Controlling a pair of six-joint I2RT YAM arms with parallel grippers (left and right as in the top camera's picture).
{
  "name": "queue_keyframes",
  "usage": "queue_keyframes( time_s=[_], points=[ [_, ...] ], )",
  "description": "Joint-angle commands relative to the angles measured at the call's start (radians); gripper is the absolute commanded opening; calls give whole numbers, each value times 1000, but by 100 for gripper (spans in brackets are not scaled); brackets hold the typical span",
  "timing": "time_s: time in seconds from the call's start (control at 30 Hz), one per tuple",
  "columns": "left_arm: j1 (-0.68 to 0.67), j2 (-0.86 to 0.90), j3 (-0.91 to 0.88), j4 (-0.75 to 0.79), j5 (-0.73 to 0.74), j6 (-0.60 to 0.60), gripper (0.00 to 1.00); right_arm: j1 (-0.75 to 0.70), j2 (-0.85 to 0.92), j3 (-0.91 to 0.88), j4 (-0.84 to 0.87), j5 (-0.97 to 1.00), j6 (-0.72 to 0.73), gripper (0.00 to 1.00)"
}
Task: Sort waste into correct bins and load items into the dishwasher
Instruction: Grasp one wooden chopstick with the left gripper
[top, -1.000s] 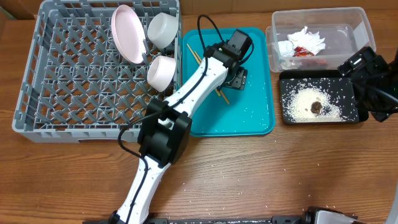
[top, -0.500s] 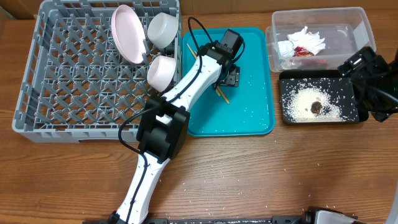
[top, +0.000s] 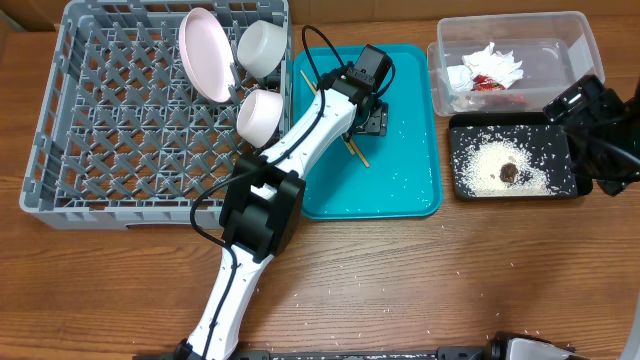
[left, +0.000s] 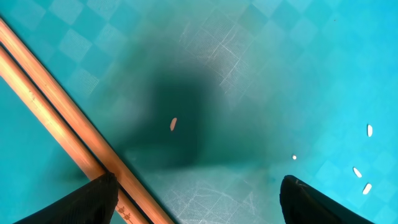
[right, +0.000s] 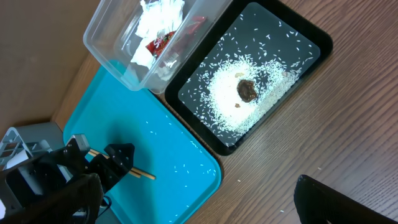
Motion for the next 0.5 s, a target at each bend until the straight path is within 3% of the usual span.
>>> queue_keyframes(
  time_s=[0.0,0.3,0.37,0.47],
  points=[
    [-2,24,-19,5,6,-19,83,-4,-7,13,2,9,5,100],
    [-1,24,-82,11,14,-81,84,-4,-7,13,2,9,5,100],
    [-1,24,-82,3,14,-81,79,-4,-7,13,2,8,5,100],
    [-1,24,-82,-3,13,-81,54,-4,-7,13,2,9,5,100]
  ],
)
